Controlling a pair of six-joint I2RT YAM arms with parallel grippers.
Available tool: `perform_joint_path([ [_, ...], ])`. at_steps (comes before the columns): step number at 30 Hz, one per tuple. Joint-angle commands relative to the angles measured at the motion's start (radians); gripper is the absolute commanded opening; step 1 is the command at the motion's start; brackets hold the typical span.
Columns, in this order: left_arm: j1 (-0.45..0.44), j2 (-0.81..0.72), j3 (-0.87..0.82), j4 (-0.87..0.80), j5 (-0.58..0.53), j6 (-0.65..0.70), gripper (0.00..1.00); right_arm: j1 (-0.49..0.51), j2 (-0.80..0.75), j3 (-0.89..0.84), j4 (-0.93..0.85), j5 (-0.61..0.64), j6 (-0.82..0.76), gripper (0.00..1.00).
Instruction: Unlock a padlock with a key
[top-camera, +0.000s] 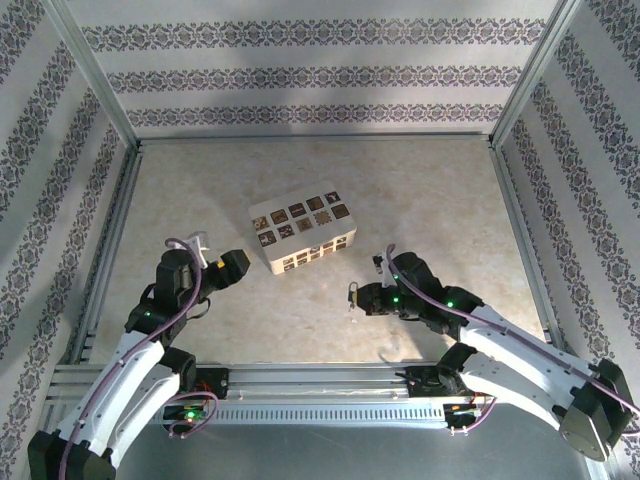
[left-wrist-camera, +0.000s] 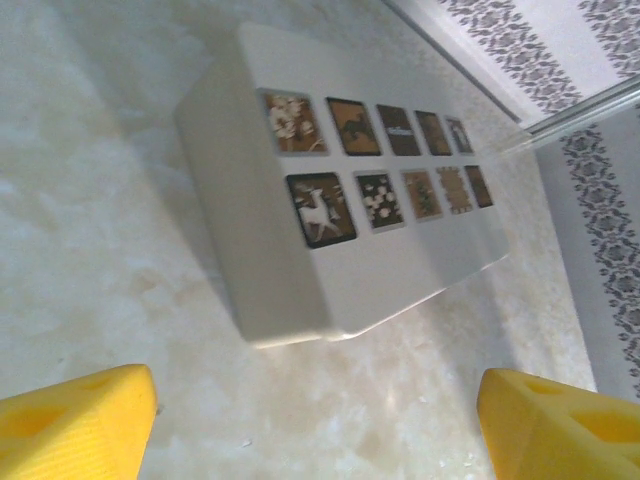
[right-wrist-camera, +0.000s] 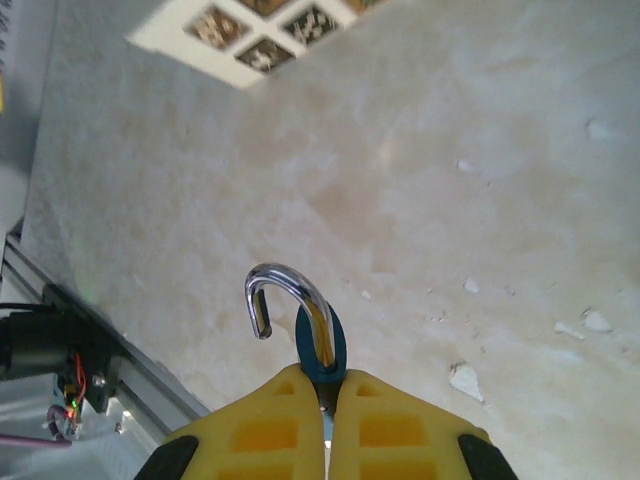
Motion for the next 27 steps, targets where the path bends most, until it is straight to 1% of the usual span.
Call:
perform_joint_path([
  [1, 0.017, -0.036, -0.017, -0.096, -0.041, 0.001, 0.84, 0.018, 0.057, -0.046, 0.108, -0.031, 0.054, 0.01],
  [5, 0.018, -0.067, -0.024, -0.13, -0.048, -0.005, 0.84, 0.028, 0.13, -0.097, 0.249, -0.036, 0.101, 0.01],
  [7, 0.018, -0.078, -0.028, -0.135, -0.054, -0.013, 0.84, 0.03, 0.168, -0.102, 0.284, -0.042, 0.105, 0.01],
  [14, 0.018, -0.08, -0.027, -0.134, -0.059, -0.026, 0.84, 0.03, 0.332, -0.083, 0.344, -0.094, 0.113, 0.02],
  [20, 0.018, -0.08, -0.017, -0.138, -0.058, -0.03, 0.84, 0.021, 0.404, -0.082, 0.366, -0.097, 0.121, 0.04],
  [24, 0.019, -0.079, -0.012, -0.149, -0.063, -0.03, 0.86, 0.006, 0.428, -0.082, 0.35, -0.088, 0.116, 0.08],
  [27, 0.02, -0.078, -0.012, -0.146, -0.068, -0.039, 0.87, -0.001, 0.421, -0.09, 0.348, -0.074, 0.116, 0.15],
])
